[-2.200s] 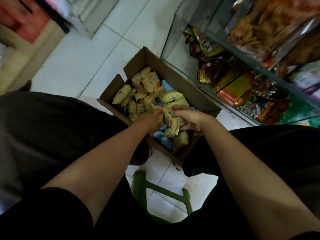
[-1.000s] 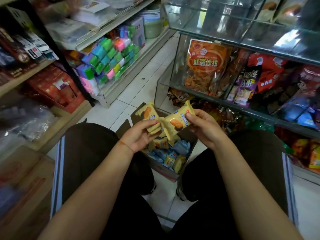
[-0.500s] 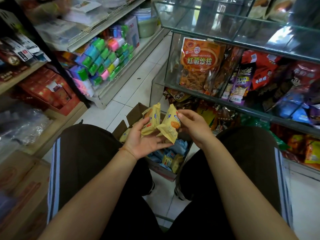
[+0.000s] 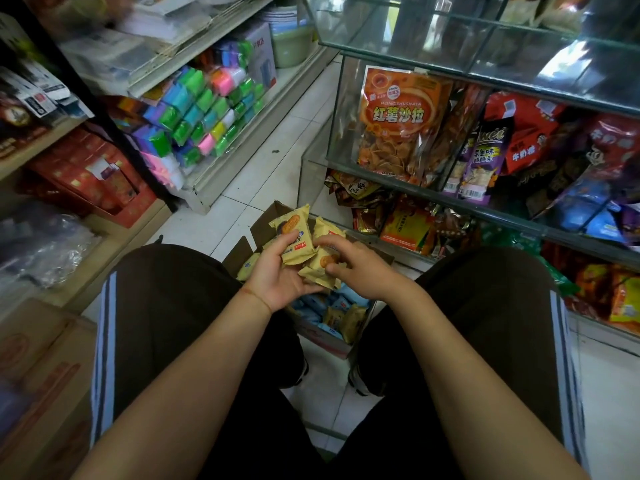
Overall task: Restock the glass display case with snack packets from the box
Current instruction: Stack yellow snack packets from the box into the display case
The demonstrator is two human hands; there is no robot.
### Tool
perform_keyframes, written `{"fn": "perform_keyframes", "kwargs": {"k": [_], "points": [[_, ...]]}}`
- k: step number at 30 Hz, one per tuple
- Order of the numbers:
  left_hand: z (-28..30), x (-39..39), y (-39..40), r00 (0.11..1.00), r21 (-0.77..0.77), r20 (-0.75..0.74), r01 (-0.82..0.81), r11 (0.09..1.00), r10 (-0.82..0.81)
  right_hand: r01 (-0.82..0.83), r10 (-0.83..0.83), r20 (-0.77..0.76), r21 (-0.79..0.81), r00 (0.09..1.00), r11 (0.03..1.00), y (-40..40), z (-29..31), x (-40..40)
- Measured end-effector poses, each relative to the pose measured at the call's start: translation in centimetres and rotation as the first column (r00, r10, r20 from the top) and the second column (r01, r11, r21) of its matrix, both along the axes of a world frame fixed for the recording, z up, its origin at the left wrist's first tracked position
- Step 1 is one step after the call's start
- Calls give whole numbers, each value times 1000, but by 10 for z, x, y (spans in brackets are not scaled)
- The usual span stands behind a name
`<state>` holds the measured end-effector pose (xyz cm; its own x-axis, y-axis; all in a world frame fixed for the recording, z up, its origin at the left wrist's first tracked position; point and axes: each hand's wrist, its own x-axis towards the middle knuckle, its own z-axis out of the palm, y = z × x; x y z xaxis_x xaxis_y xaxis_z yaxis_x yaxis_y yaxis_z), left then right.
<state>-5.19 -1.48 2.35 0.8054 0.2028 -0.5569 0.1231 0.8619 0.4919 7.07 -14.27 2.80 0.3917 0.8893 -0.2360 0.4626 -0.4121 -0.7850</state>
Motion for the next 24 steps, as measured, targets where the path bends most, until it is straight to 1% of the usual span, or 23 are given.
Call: {"fn": "perform_keyframes", "kwargs": {"k": [4, 7, 9, 11, 14, 16, 19, 20, 22, 24], "points": [[8, 6, 3, 1000, 12, 7, 5, 1000, -5, 4, -3, -15, 47, 1000, 999, 1, 17, 3], [40, 20, 3, 1000, 85, 17, 7, 996, -9, 45, -54, 81, 115, 995, 992, -1, 51, 12], [76, 36, 0, 996, 139, 82, 9, 990, -21, 90, -120, 148, 190, 982, 978, -7, 87, 23], [122, 57, -6, 988, 247, 151, 2, 969, -41, 152, -220, 218, 290, 951, 945, -16, 132, 37], [197, 88, -21, 968, 445, 220, 9, 896, -119, 268, -422, 272, 461, 865, 846, -34, 201, 56], [235, 109, -32, 968, 590, 210, -13, 808, -137, 333, -557, 272, 572, 785, 749, -51, 238, 73], [272, 143, -51, 965, 790, 189, -41, 611, -180, 400, -703, 308, 647, 641, 649, -77, 273, 105], [280, 157, -57, 964, 849, 176, -47, 526, -197, 427, -734, 319, 648, 599, 630, -84, 279, 118], [293, 187, -72, 962, 957, 134, -62, 284, -239, 494, -770, 347, 611, 535, 618, -96, 290, 146], [300, 220, -89, 949, 996, 83, -69, 57, -304, 545, -769, 401, 545, 498, 637, -101, 294, 175]]}}
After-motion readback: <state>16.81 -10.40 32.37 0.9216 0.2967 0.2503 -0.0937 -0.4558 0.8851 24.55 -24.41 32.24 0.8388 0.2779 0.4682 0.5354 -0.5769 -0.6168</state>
